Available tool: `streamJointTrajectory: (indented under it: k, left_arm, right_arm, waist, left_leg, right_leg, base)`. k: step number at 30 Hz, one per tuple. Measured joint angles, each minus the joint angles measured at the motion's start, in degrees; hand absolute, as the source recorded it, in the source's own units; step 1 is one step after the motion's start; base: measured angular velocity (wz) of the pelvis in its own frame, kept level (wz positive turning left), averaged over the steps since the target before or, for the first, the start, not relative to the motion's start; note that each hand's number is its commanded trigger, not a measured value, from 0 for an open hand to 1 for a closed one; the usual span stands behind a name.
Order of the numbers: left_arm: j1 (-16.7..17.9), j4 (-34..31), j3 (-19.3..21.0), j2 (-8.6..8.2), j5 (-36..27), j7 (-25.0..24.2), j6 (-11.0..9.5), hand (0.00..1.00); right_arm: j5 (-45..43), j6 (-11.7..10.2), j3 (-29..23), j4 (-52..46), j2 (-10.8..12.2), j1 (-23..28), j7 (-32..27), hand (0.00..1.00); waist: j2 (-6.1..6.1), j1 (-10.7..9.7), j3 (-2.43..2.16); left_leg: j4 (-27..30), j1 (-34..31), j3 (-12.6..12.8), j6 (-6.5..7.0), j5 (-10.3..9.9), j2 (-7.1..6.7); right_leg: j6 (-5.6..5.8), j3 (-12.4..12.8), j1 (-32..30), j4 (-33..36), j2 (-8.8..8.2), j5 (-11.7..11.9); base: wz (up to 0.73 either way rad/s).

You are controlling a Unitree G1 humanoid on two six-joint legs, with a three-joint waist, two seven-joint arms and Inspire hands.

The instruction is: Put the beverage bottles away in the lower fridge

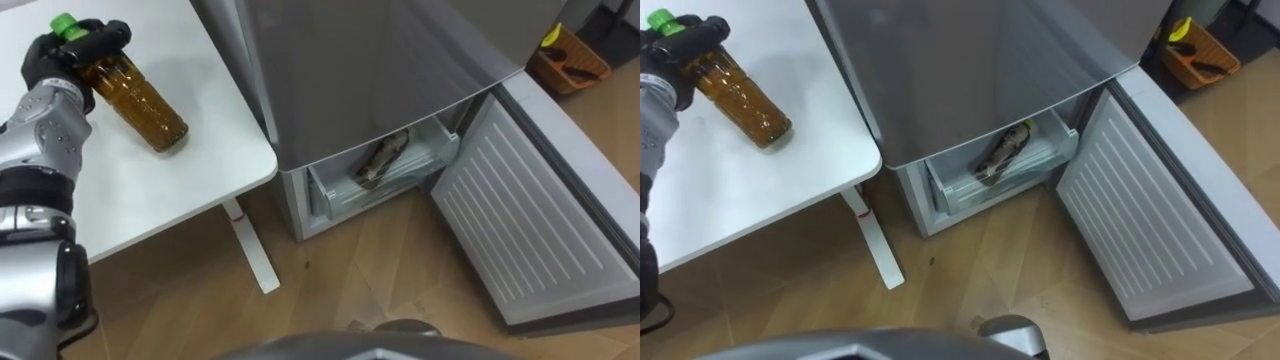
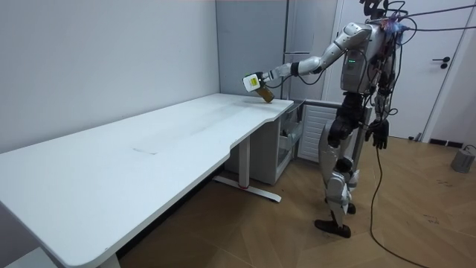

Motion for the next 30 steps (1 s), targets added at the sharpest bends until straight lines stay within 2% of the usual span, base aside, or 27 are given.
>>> streamJointTrajectory:
  k: [2,8,13,17,20,22,23,24,27,30]
  left_arm:
    - [0.00,0.00,-0.05,0.00,-0.26,-0.01,0.00,1.00]
    - [0.00,-0.40,-0.14,-0.05,-6.14,-0.13,-0.02,1.00]
    - [0.07,-5.75,-0.03,-3.32,-6.51,0.01,-0.07,1.00]
    - [1.89,-12.06,-1.01,-3.37,-6.57,0.21,-0.28,1.00]
    - [5.10,-17.68,-2.24,-3.76,-6.44,0.14,-1.29,1.00]
    - [8.16,-20.75,-2.23,-5.50,-6.35,0.02,-1.83,1.00]
    - [9.00,-21.61,-2.23,-5.92,-5.93,0.02,-1.83,1.00]
    - [10.64,-24.11,-2.16,-7.12,-4.57,0.04,-1.83,1.00]
    - [14.80,-30.90,-2.17,-9.20,-1.19,-0.12,-1.82,1.00]
    - [18.55,-37.68,-2.16,-10.16,3.62,-0.36,-1.83,1.00]
  right_arm:
    - [0.01,-0.03,0.00,-0.06,-0.01,-0.11,0.16,0.00]
    - [0.23,-0.20,1.84,-2.05,-0.02,-0.64,0.97,0.00]
    - [0.18,-0.73,2.52,-4.25,1.02,-1.86,1.46,0.00]
    - [0.43,-1.38,2.65,-4.60,1.04,-4.37,0.78,0.00]
    - [2.04,-2.69,4.84,-7.28,0.96,-5.49,0.50,0.00]
    - [5.42,-4.84,6.65,-8.49,1.18,-5.56,0.87,0.00]
    - [5.78,-5.23,6.93,-8.53,1.27,-5.57,0.90,0.00]
    - [6.56,-6.01,6.98,-8.58,1.58,-5.67,0.92,0.00]
    - [6.81,-6.23,7.01,-9.26,2.57,-6.11,1.43,0.00]
    - [6.82,-6.23,8.36,-10.38,3.08,-6.45,2.42,0.00]
  waist:
    - [0.03,0.00,0.02]
    - [0.22,0.23,0.14]
    - [0.21,2.26,0.14]
    - [0.37,2.36,0.09]
    - [0.80,3.41,0.07]
    - [0.95,3.82,0.11]
    - [1.00,4.18,0.13]
    - [1.11,4.73,0.20]
    - [1.05,6.09,0.25]
    - [0.84,6.62,0.28]
  left_leg:
    - [0.00,0.06,-0.02,0.00,0.00,0.00]
    - [0.01,-0.38,-0.31,0.00,0.00,0.01]
    - [0.32,-0.69,-0.75,0.00,0.00,-0.01]
    - [0.39,-0.75,-1.70,0.00,0.01,-0.03]
    - [0.35,-0.60,-1.71,0.00,0.04,-0.07]
    - [0.35,-0.16,-2.01,0.00,0.04,-0.10]
    - [0.35,-0.15,-2.05,-0.01,0.05,-0.10]
    - [0.38,-0.25,-2.18,-0.02,0.05,-0.10]
    - [0.39,-0.55,-3.38,-0.05,0.13,-0.19]
    - [0.46,-0.67,-4.20,-0.03,0.16,-0.35]
  right_leg:
    - [0.00,0.02,0.05,0.00,0.00,0.00]
    - [0.00,-0.16,-0.12,0.10,-0.01,0.00]
    - [0.00,-0.67,-0.16,-0.09,-0.07,0.00]
    - [0.00,-1.64,0.13,-0.12,-0.20,0.00]
    - [0.00,-2.08,0.36,-0.30,-0.28,0.00]
    - [-0.06,-3.26,1.64,-1.34,-0.44,0.09]
    - [-0.06,-3.30,1.68,-1.37,-0.44,0.09]
    - [-0.06,-3.39,1.67,-1.40,-0.45,0.09]
    - [-0.06,-4.26,1.79,-1.48,-0.62,0.09]
    - [-0.06,-5.38,2.39,-2.02,-0.87,0.09]
  base:
    - [0.00]
    - [0.00]
    - [0.04]
    - [0.10]
    - [0.02]
    - [0.14]
    - [0.10]
    - [0.10]
    - [0.14]
    - [0.16]
